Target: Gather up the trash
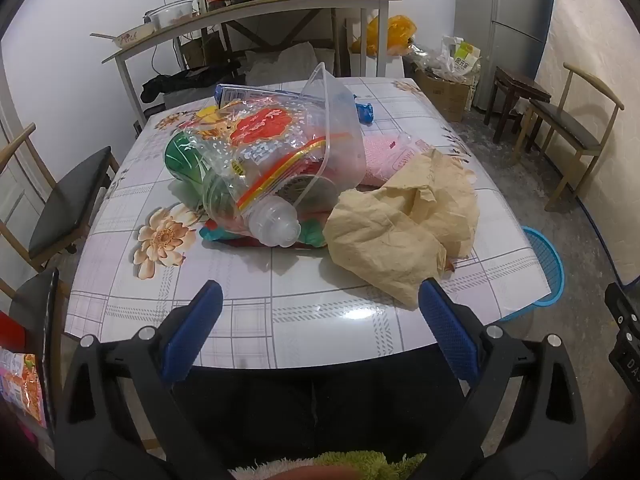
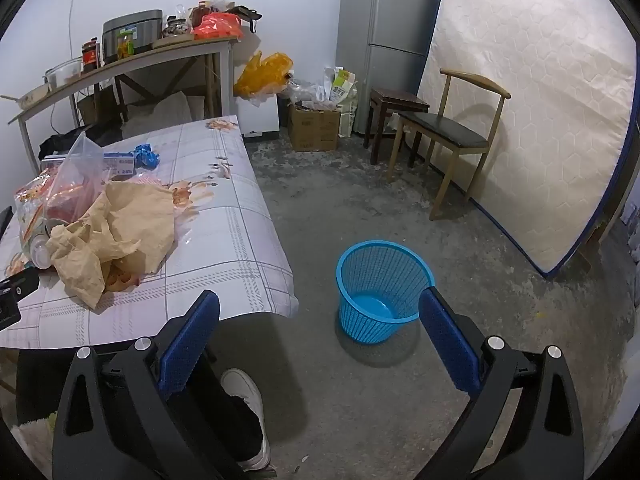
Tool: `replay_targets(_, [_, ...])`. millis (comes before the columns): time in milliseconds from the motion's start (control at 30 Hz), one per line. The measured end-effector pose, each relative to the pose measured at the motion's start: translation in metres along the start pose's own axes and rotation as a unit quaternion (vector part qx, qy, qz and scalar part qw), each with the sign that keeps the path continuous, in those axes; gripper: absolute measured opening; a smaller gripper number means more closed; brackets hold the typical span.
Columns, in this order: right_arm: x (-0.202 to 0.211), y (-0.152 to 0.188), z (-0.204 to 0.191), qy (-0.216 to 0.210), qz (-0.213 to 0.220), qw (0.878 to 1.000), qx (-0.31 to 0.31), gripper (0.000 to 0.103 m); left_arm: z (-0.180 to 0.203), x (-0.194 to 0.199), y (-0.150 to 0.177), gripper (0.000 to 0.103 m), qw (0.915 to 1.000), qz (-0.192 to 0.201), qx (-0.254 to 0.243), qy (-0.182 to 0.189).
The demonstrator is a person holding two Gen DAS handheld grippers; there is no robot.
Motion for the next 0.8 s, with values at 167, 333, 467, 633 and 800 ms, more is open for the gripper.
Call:
replay_targets(167, [0.0008, 0.0002, -0.0007, 0.000, -0.001, 1.000, 0.000, 0.097, 0.0002, 0.0001, -0.0001, 0.094, 1.0000, 0.000, 0.002, 0.002])
replay_targets(333, [0.0017, -0.0001, -0.0013, 0.001, 0.000, 1.000, 0.001, 0.097, 0.0003, 0.0000, -0.0005, 0.094, 1.0000, 0.001, 0.002, 0.002])
replay_targets(467, [0.0026, -0.0005, -0.0018, 0.001, 0.000, 1.000, 0.002, 0.097, 0.0004, 0.0000, -0.0006, 0.094, 1.0000, 0.001, 0.003, 0.004])
replay_targets(633, [0.0034, -0.0009, -0.0022, 0.001, 0.000, 1.000, 0.002, 0.097, 0.0002, 0.0000, -0.0005, 0.094, 1.0000, 0.001, 0.004, 0.004])
replay_targets(800, [0.0040, -0.0009, -0.0031, 0.001, 0.000, 1.000, 0.002, 0.097, 0.0003, -0.0001, -0.0005, 0.094, 1.0000, 0.001, 0.004, 0.004])
Point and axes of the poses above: each gripper's, at about its wrist camera, not at the fingertips, and x roughly against the way its jaws point, z to its right, y to its underside, the point moved 8 cm from there along -x, roughly the way its jaws point, and after that the axes turned 11 degrees about x, right-handed, at the moved point
